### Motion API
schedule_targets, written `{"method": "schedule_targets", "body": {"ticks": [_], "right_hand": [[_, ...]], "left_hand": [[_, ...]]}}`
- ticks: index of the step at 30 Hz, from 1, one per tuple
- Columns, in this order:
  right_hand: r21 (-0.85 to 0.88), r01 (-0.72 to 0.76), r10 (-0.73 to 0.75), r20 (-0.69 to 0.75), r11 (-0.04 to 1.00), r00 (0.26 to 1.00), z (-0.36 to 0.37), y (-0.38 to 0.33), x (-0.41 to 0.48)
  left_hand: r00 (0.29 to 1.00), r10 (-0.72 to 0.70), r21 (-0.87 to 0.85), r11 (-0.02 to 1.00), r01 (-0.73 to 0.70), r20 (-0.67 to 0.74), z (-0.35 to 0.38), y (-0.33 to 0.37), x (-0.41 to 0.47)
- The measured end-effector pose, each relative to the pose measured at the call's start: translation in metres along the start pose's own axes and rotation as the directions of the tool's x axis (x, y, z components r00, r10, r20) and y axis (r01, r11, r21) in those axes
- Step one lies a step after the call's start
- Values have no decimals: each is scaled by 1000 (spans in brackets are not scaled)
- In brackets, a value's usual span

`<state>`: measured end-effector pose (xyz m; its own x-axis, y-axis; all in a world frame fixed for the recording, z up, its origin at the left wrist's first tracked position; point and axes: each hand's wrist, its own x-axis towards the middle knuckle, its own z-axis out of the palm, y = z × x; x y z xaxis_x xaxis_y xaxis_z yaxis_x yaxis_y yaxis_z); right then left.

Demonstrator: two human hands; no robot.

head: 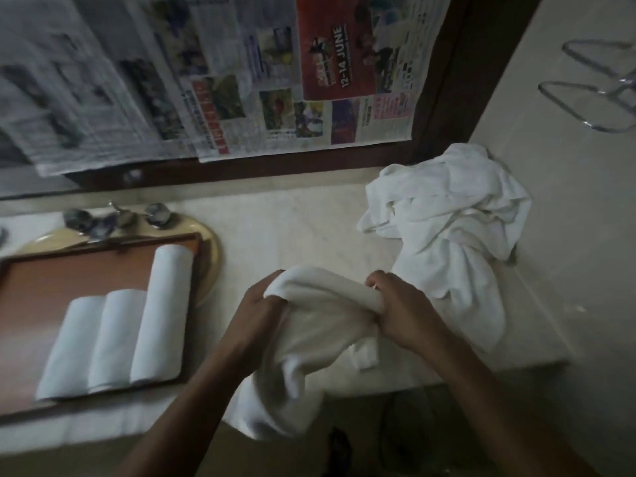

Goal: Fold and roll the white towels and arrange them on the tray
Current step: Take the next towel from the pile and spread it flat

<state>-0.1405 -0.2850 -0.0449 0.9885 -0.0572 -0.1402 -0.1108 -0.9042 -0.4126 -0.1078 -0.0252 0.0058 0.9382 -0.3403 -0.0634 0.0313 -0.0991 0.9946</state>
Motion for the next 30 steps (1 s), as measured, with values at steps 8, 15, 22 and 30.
{"method": "schedule_targets", "body": {"ticks": [8,15,22,30], "right_hand": [[196,-224,237,-44,955,970,58,-7,-39],[531,-123,88,91,838,992,38,-73,-81],[587,-84,-68,231,805,971,57,-156,-111],[581,-101,-192,421,808,887,40,-163,-130]], "left_hand": [[952,-280,-45,960,276,-121,-60,-34,-78],[955,-230,688,663,295,-188,-102,-104,-126],[977,188,644,736,-208,101,-56,-89,-145],[998,17,377,926,9,-65,-69,-63,-138]]}}
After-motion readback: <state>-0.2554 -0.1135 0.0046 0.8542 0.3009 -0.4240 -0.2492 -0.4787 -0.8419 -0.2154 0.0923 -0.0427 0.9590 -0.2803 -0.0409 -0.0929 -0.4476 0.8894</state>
